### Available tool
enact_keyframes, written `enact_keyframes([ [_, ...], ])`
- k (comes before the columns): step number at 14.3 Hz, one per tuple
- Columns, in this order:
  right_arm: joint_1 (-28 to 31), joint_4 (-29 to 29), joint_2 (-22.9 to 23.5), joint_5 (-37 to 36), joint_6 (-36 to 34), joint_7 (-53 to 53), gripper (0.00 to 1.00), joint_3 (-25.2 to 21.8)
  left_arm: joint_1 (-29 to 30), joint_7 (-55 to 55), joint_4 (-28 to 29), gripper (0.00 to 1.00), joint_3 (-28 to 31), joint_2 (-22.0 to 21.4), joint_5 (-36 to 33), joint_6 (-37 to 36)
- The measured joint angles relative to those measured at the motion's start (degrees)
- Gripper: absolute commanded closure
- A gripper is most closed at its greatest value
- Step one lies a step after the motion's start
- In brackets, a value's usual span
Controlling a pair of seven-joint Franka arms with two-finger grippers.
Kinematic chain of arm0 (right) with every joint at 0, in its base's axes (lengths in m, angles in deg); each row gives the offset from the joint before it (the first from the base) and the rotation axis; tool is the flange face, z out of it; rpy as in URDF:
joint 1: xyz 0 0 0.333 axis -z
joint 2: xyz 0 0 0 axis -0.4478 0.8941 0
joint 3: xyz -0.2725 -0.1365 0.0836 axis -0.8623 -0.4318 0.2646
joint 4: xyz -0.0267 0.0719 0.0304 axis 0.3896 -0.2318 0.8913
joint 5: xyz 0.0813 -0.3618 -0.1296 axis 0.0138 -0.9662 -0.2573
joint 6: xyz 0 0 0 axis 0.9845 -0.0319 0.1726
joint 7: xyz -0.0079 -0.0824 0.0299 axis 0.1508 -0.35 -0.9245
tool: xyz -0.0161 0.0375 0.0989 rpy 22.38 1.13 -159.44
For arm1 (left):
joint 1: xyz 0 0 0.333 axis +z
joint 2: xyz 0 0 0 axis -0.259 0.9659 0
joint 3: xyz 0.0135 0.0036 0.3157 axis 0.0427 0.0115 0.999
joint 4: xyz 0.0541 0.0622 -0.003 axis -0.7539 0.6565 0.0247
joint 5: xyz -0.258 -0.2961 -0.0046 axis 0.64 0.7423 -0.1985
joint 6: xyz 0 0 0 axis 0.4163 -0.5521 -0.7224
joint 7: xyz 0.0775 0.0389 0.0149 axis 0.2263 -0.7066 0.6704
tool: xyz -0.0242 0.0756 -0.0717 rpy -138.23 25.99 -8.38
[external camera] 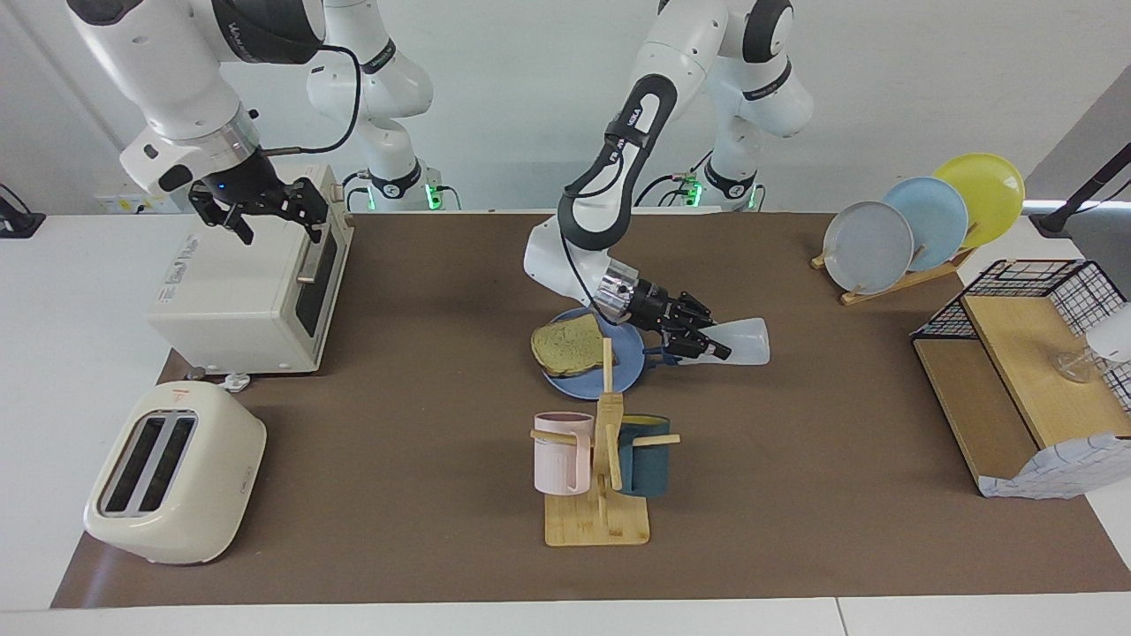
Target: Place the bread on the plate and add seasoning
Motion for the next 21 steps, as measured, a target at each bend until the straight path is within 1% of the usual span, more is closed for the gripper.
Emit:
enact_keyframes([
  [3,0.0,0.0,0.0,0.0,0.0,0.0,0.0,0.0,-2.4,0.0,-0.5,1.0,-0.8,0.0,0.3,-0.3],
  [9,0.0,0.0,0.0,0.0,0.0,0.0,0.0,0.0,-15.0,0.0,-1.9,1.0,-1.1,0.0,5.1,-5.4],
  [11,0.0,0.0,0.0,0.0,0.0,0.0,0.0,0.0,-16.2,0.0,-2.7,1.0,-1.1,0.0,5.4,-6.2],
  [14,0.0,0.0,0.0,0.0,0.0,0.0,0.0,0.0,-14.5,0.0,-2.8,1.0,-0.3,0.0,5.3,-6.2],
  [19,0.0,0.0,0.0,0.0,0.0,0.0,0.0,0.0,-4.7,-0.1,-2.8,1.0,0.1,0.3,3.7,-3.2],
  [21,0.0,0.0,0.0,0.0,0.0,0.0,0.0,0.0,-2.6,-0.1,-2.7,1.0,0.1,1.1,2.5,-2.4],
])
